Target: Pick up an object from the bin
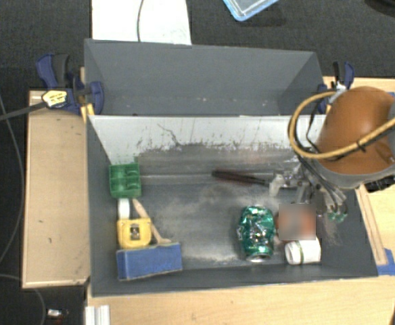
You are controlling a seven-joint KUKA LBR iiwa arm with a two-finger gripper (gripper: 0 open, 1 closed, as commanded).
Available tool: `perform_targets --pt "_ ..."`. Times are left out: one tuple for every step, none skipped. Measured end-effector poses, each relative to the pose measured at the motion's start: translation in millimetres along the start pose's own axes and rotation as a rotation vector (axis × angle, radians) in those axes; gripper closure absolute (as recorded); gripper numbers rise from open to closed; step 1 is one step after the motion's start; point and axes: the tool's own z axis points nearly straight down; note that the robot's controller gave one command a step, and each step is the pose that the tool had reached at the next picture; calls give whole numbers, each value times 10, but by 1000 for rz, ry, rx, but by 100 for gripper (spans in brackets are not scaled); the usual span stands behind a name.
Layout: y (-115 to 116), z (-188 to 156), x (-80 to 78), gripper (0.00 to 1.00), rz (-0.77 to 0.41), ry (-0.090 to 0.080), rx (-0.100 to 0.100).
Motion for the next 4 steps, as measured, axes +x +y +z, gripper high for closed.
perform_targets --pt "2 -39 -18 0 -2 -8 1" --pt "92 355 -2 0 -220 -17 3" --pt "227 652 -41 0 -390 -10 2" --pt "-492 502 6 0 -175 -15 1"
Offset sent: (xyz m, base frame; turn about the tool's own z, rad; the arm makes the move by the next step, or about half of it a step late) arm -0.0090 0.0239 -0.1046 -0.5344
